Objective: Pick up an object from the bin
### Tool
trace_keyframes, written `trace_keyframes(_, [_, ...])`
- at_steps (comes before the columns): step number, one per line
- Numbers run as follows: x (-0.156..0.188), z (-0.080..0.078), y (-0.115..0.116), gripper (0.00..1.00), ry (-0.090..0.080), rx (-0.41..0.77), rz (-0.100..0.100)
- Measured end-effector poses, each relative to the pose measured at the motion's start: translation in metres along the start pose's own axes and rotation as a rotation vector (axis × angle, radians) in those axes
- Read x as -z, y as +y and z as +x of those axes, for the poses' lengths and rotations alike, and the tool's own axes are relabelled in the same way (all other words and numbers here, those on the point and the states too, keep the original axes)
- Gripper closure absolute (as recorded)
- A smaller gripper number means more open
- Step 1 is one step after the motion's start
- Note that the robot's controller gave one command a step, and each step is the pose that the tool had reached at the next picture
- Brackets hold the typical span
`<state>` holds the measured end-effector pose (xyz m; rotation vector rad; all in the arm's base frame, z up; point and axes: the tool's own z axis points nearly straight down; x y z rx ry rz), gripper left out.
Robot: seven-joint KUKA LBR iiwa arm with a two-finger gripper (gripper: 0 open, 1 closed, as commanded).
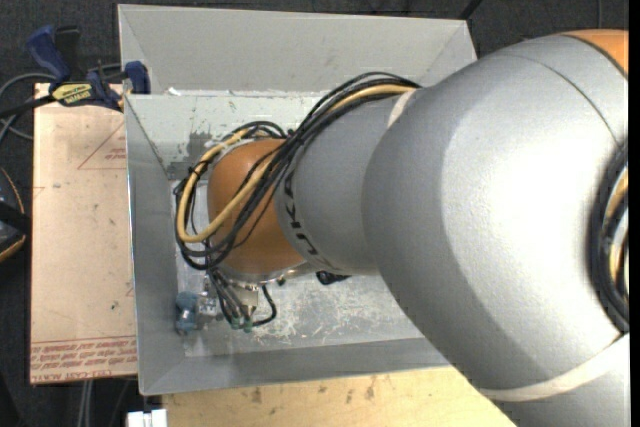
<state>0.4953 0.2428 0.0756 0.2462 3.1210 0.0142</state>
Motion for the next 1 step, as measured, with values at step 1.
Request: trace_keyframes(1, [0.0757,-0.0027,0.0024,1.0,0.002,0.003,0.004])
